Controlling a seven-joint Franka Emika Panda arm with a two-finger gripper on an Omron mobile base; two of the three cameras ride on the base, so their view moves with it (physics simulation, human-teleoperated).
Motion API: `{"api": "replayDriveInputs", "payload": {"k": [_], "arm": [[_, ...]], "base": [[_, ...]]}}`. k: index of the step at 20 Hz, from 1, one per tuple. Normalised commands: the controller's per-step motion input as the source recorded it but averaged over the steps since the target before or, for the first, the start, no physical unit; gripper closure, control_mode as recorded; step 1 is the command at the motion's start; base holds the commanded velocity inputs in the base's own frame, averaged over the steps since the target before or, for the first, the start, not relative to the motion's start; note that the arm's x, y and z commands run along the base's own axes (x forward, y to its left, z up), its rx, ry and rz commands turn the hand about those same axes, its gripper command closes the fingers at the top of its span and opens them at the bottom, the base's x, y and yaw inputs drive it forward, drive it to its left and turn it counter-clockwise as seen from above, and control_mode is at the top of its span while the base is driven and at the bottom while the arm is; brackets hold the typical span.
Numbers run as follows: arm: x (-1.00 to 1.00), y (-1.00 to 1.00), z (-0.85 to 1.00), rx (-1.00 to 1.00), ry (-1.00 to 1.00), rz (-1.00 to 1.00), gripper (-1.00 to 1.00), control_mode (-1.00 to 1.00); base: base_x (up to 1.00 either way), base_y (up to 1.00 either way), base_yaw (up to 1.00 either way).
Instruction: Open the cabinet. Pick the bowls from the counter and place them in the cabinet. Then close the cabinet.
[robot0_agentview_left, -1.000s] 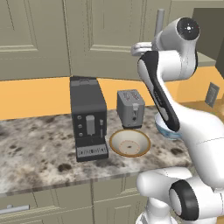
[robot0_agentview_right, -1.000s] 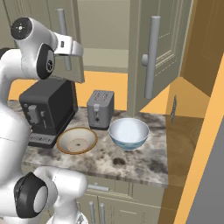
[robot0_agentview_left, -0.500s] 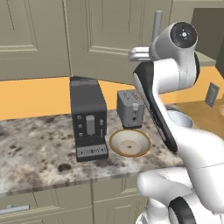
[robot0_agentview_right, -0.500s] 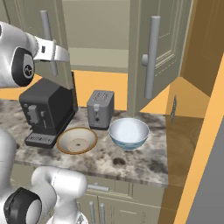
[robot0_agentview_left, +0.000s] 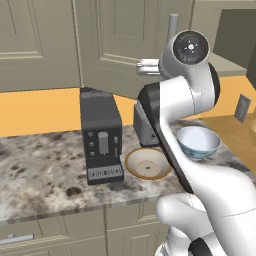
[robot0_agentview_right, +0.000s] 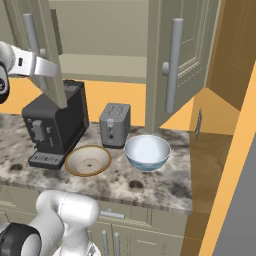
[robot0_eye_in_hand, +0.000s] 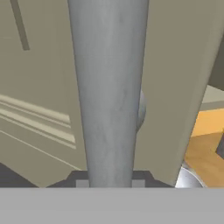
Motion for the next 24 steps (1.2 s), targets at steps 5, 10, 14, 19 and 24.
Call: {"api": "replayDriveInputs", "payload": {"k": [5,10,14,19,24], "arm": [[-0.15,0.43,0.0,0.0,0.04,-0.12,-1.0,-1.0],[-0.35,0.25,0.0,0.0,0.0,-0.08,-1.0,-1.0],[-0.48,0.16,0.0,-0.01,0.0,-0.08,-1.0,-1.0],[-0.48,0.03,0.13,0.0,0.0,-0.06,-1.0,-1.0],[-0.3,-0.18,0.19,0.0,0.0,0.0,-1.0,-1.0]], "base": [[0.0,0.0,0.0],[0.0,0.0,0.0],[0.0,0.0,0.0],[0.0,0.0,0.0],[0.0,0.0,0.0]]}}
